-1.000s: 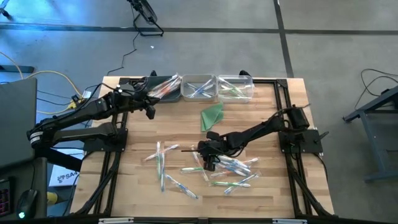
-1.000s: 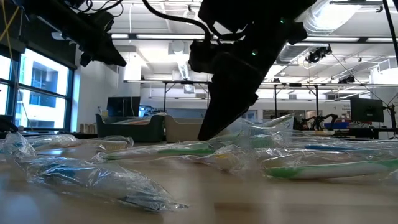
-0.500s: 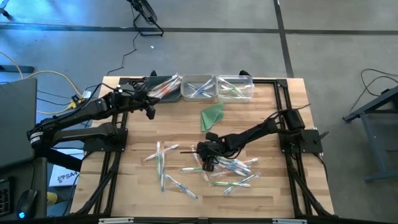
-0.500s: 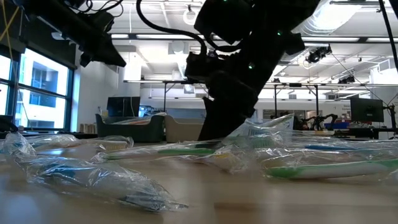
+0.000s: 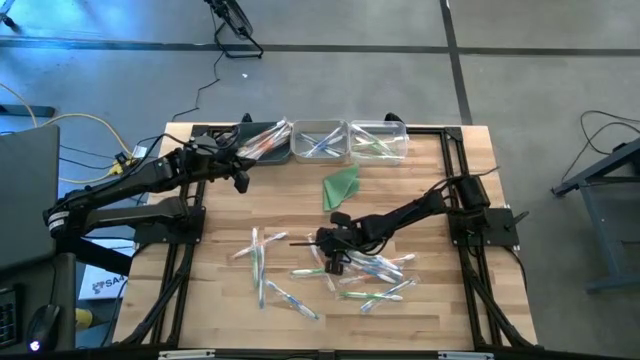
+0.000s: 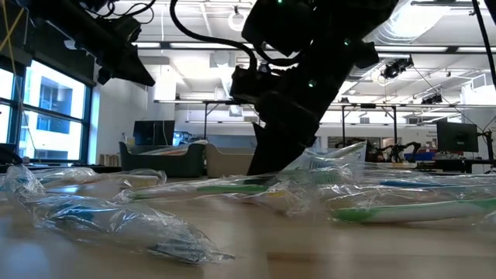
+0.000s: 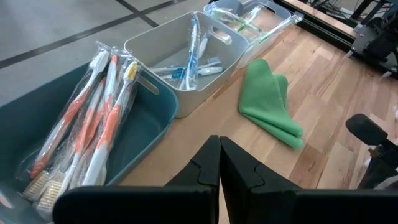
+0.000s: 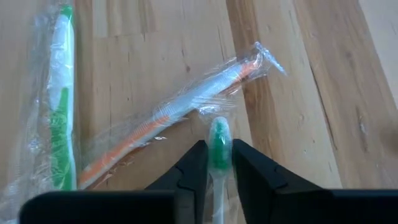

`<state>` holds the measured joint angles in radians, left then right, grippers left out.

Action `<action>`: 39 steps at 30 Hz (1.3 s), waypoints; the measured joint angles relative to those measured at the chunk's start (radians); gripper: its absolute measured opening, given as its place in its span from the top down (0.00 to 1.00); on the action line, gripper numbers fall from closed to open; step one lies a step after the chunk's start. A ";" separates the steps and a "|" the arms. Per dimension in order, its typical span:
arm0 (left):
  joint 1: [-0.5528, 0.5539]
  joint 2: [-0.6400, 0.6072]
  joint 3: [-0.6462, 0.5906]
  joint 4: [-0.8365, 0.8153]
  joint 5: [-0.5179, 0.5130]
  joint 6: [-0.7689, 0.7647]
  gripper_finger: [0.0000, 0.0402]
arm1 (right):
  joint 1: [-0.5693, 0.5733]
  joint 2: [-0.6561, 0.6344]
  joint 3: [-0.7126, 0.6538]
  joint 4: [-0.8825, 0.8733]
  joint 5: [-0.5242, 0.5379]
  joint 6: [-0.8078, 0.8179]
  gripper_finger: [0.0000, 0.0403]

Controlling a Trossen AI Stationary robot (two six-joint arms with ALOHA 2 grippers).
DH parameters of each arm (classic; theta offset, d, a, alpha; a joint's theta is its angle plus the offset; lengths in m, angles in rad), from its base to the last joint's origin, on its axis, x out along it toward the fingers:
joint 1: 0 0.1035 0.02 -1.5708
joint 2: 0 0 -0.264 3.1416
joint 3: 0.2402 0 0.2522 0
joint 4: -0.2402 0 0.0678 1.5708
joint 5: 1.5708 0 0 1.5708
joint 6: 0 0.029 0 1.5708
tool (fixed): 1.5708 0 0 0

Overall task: Pick & Place Toothbrushes
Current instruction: Put the green toothbrush into the transparent bin

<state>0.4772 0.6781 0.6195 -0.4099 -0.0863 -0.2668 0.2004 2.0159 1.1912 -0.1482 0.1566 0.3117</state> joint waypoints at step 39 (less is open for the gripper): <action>0.000 0.000 0.000 0.032 -0.010 0.000 1.00 | -0.255 -0.582 -0.001 -0.111 0.449 -0.184 0.95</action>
<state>0.4772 0.6785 0.6193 -0.3783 -0.0961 -0.2667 -0.0548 1.4338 1.1905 -0.2593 0.6053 0.1276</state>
